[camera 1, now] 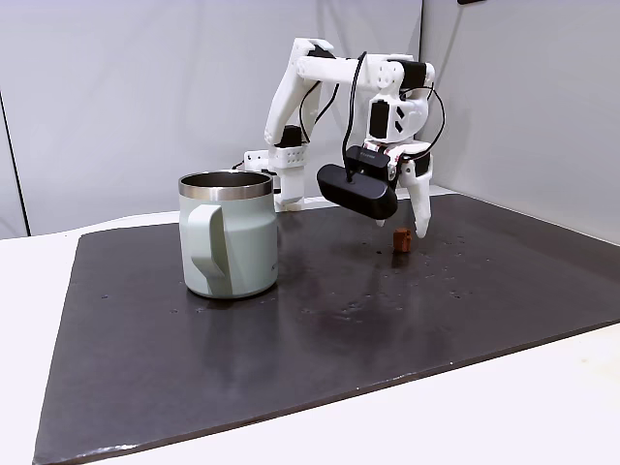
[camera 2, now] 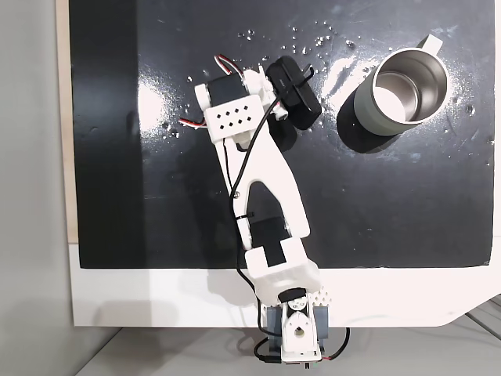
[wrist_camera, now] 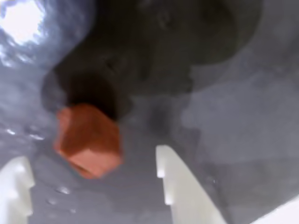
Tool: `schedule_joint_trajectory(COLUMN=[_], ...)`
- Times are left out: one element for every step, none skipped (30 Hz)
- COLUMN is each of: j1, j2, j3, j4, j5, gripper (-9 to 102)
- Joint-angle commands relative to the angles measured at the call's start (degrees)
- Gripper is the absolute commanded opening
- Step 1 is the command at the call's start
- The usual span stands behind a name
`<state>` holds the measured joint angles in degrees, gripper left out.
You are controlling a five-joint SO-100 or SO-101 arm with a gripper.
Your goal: Grasp a cube and put it in the cup.
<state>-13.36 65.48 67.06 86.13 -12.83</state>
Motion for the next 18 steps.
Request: schedule_joint_trajectory(j1=[1.0, 1.1, 1.1, 1.1, 1.1, 1.1, 1.0, 0.8, 0.5, 0.3, 0.1, -0.2, -0.4, -0.6, -0.8, -1.0, -1.1, -1.3], j2=[-0.4, -1.0, -1.5, -1.9, -2.3, -2.7, -3.1, -3.4, -3.9, -4.2, -4.6, -4.7, -5.0, -5.1, -5.2, -5.2, -5.2, -5.2], j3=[-0.4, -0.4, -0.4, -0.4, -0.4, -0.4, -0.4, -0.4, -0.5, -0.7, -0.8, -1.0, -1.1, -1.1, -1.2, -1.2, -1.2, -1.2], j4=[-1.2, -1.7, -2.1, -2.5, -2.9, -3.3, -3.7, -4.1, -4.4, -4.6, -4.7, -4.7, -4.7, -4.9, -5.0, -5.0, -5.2, -5.2], j5=[-0.8, -1.1, -1.2, -1.4, -1.6, -1.8, -1.9, -2.1, -2.2, -2.2, -2.2, -2.2, -2.2, -2.2, -2.2, -2.2, -2.2, -2.2], gripper=[29, 29, 29, 29, 29, 28, 28, 28, 28, 28, 28, 28, 27, 27, 27, 27, 26, 26])
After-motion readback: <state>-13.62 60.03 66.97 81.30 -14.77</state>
